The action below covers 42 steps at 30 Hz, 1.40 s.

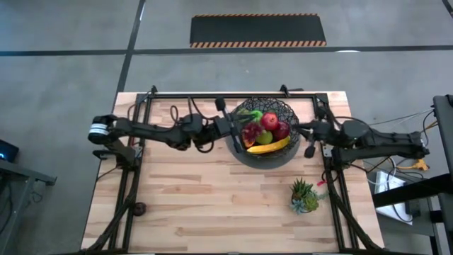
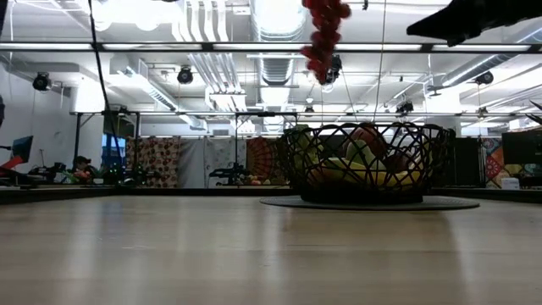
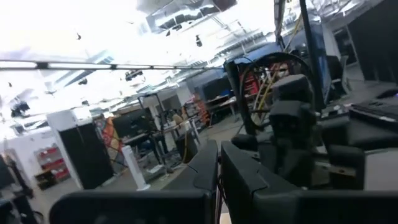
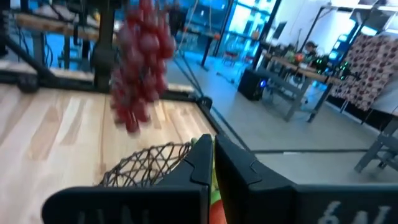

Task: Build produce basket
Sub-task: Put the red grapes into the wire basket

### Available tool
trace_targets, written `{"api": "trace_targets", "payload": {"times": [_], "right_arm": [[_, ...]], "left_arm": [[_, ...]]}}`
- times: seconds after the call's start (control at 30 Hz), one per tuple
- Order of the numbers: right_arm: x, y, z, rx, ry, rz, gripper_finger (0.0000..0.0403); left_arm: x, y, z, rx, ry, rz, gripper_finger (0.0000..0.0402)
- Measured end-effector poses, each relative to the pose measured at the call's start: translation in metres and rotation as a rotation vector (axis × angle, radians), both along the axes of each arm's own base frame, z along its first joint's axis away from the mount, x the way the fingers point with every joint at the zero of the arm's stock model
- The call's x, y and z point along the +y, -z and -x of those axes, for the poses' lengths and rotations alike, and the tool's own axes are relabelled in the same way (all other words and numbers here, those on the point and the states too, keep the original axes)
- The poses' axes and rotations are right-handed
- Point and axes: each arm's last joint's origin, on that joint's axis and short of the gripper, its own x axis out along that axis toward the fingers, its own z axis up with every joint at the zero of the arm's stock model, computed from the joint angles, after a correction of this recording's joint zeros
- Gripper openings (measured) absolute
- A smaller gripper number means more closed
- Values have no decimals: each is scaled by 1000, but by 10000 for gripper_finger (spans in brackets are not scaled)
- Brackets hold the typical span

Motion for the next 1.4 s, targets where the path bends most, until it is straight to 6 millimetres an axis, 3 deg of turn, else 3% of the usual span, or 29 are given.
{"api": "trace_targets", "payload": {"times": [0.23,0.67,1.4], "right_arm": [[0,-1,8,-42,0,11,9],[0,1,8,-28,1,24,9],[0,1,8,-26,0,24,9]], "left_arm": [[2,14,-25,11,52,68,0],[5,72,-67,101,184,279,0],[26,91,-66,147,104,280,0]]}}
